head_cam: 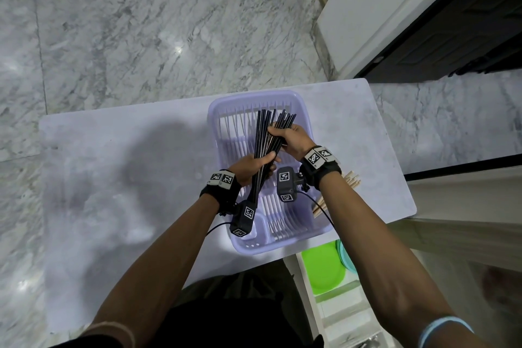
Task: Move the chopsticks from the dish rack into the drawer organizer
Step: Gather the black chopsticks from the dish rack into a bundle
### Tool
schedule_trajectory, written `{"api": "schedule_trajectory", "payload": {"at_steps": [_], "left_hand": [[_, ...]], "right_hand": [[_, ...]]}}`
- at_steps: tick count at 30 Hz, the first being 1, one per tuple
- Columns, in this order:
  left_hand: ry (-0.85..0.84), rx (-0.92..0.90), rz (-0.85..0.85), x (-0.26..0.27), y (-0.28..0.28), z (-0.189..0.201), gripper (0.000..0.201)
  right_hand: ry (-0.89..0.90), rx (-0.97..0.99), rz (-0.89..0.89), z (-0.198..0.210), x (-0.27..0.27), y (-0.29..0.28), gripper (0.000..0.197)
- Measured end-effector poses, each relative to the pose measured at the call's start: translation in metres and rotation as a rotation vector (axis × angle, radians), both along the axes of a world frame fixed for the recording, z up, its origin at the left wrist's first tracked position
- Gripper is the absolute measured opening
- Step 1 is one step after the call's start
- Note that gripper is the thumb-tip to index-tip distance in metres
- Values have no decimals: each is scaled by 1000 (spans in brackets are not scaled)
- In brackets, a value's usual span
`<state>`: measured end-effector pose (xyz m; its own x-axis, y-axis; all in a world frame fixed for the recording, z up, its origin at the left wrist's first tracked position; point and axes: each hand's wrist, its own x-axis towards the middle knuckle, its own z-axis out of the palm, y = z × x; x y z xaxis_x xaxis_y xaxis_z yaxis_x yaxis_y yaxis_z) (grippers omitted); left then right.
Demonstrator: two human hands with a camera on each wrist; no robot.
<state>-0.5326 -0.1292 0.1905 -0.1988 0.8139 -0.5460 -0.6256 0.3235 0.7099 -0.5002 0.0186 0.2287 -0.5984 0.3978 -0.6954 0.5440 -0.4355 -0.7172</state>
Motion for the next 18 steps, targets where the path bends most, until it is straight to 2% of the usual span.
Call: {"api": "schedule_trajectory", "payload": {"at_steps": [8,13,18], "left_hand": [[-7,-47,23,3,-1,-3,35],[14,-62,21,5,-2,0,33],[53,-81,2,5,-1,1,35]], "right_hand": [[4,-16,-49,-5,1,-2,13],[-3,-26,-41,-7,1,-3,14],[8,-32,46,-2,1,-4,25]]}}
